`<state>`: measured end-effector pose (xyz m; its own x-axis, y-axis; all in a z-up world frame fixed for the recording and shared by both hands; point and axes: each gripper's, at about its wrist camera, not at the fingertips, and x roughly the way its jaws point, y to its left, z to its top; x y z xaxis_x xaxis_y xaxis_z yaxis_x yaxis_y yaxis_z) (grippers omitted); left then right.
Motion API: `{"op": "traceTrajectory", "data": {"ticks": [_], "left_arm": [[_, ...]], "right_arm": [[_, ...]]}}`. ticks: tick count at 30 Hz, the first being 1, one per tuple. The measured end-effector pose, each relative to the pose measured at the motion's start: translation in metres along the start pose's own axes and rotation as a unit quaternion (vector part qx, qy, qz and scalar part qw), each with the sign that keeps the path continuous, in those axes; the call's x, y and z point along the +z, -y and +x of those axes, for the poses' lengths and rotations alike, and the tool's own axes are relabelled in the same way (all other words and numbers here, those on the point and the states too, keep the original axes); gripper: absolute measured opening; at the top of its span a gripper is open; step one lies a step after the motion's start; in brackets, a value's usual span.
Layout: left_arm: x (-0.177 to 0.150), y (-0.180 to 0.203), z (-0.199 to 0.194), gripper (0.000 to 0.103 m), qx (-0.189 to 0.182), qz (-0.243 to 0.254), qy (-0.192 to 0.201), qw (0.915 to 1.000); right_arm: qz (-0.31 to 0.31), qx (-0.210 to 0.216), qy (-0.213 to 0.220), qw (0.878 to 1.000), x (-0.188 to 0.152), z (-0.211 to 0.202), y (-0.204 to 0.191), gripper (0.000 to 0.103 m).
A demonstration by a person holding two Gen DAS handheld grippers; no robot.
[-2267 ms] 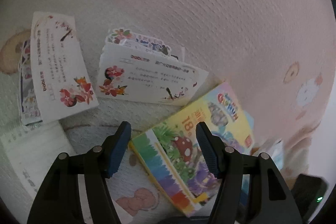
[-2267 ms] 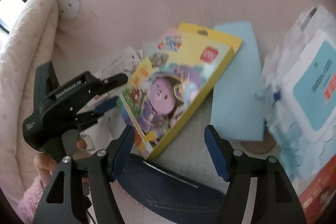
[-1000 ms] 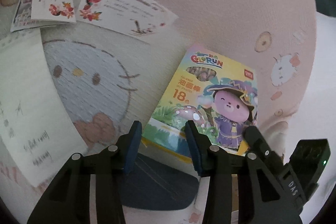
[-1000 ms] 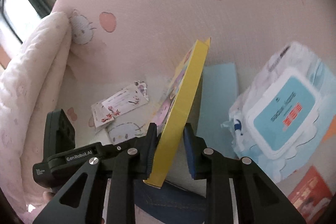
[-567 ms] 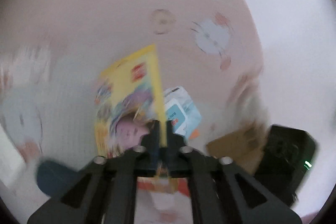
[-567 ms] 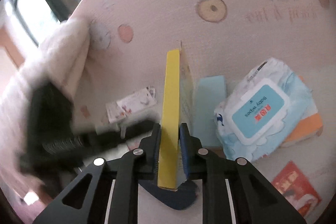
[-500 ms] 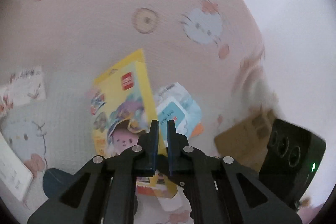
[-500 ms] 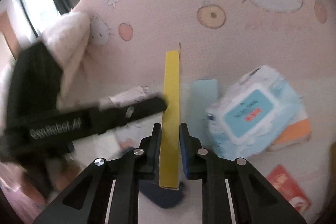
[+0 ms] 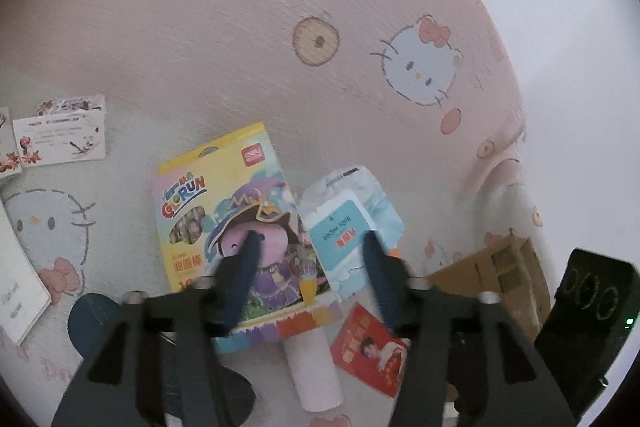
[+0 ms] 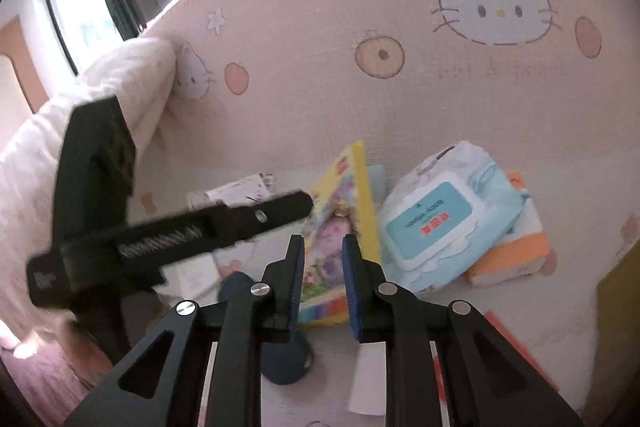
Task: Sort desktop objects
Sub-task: 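Close the left gripper on the yellow pastel box edge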
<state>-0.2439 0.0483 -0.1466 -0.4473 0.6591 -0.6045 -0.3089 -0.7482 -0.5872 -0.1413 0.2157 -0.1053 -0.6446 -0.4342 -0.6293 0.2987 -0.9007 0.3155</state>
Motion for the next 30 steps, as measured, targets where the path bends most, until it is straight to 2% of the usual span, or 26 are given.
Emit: {"op": "traceTrajectory", "data": {"ticks": [3,4,5,7,8,10,13,15,18,23,26,29,30], "left_arm": [[-0.001,-0.019,0.005,0.066,0.003,-0.032,-0.011,0.9994],[-0.002,-0.028,0.010,0.066,0.004,-0.055,-0.020,0.9983],[-0.007,-0.043,-0.002,0.066,0.000,-0.067,-0.025,0.9974],[-0.011,-0.061,0.002,0.067,-0.007,-0.107,-0.035,0.9937],[-0.012,-0.069,0.006,0.068,-0.008,-0.126,-0.037,0.9913],[-0.013,-0.086,0.014,0.071,-0.011,-0.168,-0.037,0.9850],[-0.018,-0.119,0.012,0.083,0.001,-0.232,-0.032,0.9723],[-0.018,-0.133,0.015,0.085,0.007,-0.266,-0.026,0.9637],[-0.013,-0.138,0.020,0.085,0.005,-0.274,-0.027,0.9613],[-0.006,-0.128,0.033,0.085,0.013,-0.239,-0.042,0.9701],[-0.001,-0.126,0.041,0.085,0.022,-0.228,-0.051,0.9722],[0.005,-0.124,0.053,0.085,0.036,-0.224,-0.078,0.9708],[0.007,-0.124,0.056,0.085,0.030,-0.222,-0.084,0.9709]], "right_arm": [[0.025,0.003,-0.016,1.000,-0.003,0.007,0.009,0.019],[0.033,0.005,-0.020,0.999,-0.005,0.007,0.012,0.023],[0.040,0.004,-0.025,0.999,-0.007,0.008,0.015,0.026],[0.046,0.005,-0.034,0.998,-0.008,0.013,0.020,0.039],[0.048,0.004,-0.039,0.998,-0.008,0.016,0.021,0.041],[0.052,0.006,-0.041,0.998,-0.007,0.020,0.022,0.042],[0.052,0.002,-0.048,0.997,-0.007,0.026,0.022,0.042],[0.056,-0.003,-0.053,0.997,-0.009,0.031,0.022,0.042],[0.053,-0.011,-0.060,0.997,-0.012,0.038,0.019,0.042],[0.048,-0.025,-0.074,0.996,-0.018,0.050,0.020,0.042],[0.058,-0.025,-0.081,0.995,-0.020,0.055,0.023,0.042],[0.072,-0.026,-0.088,0.993,-0.020,0.060,0.028,0.042],[0.087,-0.021,-0.090,0.992,-0.021,0.062,0.032,0.042]]}}
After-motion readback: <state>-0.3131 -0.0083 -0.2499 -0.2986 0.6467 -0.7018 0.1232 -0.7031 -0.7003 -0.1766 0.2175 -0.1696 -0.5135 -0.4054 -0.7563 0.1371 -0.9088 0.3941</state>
